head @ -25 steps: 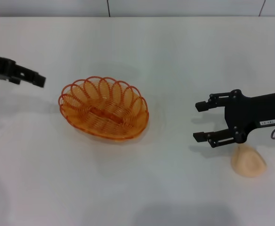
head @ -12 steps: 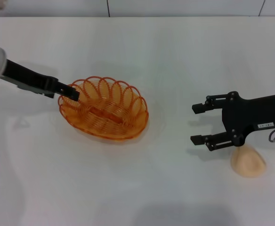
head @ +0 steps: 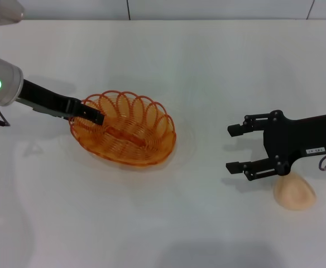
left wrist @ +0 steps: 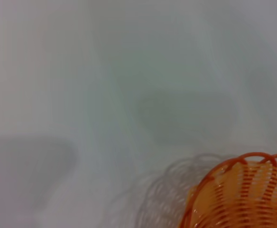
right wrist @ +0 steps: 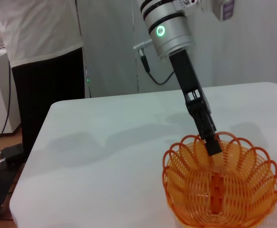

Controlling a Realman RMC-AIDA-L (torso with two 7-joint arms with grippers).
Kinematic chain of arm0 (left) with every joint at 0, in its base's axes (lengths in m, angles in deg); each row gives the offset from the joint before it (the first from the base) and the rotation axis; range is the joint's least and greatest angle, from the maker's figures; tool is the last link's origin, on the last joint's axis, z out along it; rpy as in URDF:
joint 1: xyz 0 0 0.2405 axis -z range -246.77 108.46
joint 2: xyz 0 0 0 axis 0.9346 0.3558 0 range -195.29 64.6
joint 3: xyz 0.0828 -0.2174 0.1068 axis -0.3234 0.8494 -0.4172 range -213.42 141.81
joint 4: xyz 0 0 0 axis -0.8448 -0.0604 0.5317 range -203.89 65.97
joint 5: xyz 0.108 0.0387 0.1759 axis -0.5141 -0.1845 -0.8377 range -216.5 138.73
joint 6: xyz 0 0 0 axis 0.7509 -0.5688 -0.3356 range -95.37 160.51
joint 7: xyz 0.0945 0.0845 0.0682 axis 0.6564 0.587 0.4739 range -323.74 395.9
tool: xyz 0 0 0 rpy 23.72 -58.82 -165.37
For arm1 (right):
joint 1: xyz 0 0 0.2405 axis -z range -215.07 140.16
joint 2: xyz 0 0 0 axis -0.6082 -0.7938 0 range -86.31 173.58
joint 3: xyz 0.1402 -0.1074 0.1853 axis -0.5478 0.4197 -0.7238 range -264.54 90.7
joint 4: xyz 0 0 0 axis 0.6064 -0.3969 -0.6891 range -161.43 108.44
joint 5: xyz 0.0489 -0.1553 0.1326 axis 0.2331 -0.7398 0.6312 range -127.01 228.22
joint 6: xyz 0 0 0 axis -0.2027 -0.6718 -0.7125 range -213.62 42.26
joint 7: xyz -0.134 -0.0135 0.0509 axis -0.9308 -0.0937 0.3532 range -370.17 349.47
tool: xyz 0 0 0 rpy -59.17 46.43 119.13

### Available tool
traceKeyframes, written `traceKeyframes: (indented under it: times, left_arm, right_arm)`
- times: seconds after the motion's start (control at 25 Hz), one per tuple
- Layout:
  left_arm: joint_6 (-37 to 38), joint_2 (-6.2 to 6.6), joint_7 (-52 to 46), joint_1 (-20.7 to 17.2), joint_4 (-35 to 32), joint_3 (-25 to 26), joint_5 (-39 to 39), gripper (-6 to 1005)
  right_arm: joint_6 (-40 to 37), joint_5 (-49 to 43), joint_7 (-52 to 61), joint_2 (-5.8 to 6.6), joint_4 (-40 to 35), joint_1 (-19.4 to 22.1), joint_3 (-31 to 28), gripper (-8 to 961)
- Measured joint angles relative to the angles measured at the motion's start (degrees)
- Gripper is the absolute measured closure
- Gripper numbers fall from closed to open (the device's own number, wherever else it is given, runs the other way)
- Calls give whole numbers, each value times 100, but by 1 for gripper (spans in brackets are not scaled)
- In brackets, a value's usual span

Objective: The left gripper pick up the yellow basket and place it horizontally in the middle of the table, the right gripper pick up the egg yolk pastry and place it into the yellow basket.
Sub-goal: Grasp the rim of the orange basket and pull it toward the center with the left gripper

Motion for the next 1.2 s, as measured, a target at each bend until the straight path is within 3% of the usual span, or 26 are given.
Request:
traceKeyframes:
  times: [0.12, 0.24, 0.68, 0.88, 1.2]
  left_arm:
    - [-32, -4, -1, -16, 8, -21, 1, 143]
    - [-49, -9, -2, -18, 46, -23, -11, 313]
    - [-83, -20, 78, -23, 58, -25, 8, 552]
    - [-111, -19, 115, -24, 59, -22, 18, 755]
    - [43, 4, 59, -84, 54, 0, 526, 894]
  right_arm:
    - [-7, 32, -6, 0, 0, 15, 0, 185]
    - [-1, 33, -8, 0, 9, 18, 0, 185]
    - [12, 53, -9, 0, 17, 18, 0, 185]
    - [5, 102, -9, 0, 17, 42, 0, 186]
    - [-32, 180, -8, 0, -67, 126, 0, 186]
